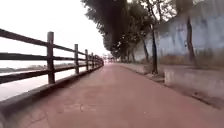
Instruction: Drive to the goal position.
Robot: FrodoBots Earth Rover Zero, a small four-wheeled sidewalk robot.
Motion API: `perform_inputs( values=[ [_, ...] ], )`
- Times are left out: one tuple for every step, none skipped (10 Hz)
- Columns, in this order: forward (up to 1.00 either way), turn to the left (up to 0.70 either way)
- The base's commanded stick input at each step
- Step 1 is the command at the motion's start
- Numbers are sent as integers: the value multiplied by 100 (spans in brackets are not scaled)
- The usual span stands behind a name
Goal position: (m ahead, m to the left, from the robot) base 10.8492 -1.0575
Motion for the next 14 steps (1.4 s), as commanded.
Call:
perform_inputs(
  values=[
    [100,35],
    [100,32],
    [100,0],
    [100,0],
    [100,0],
    [100,0],
    [100,0],
    [100,0],
    [100,0],
    [100,0],
    [100,0],
    [100,0],
    [100,0],
    [100,0]
  ],
)
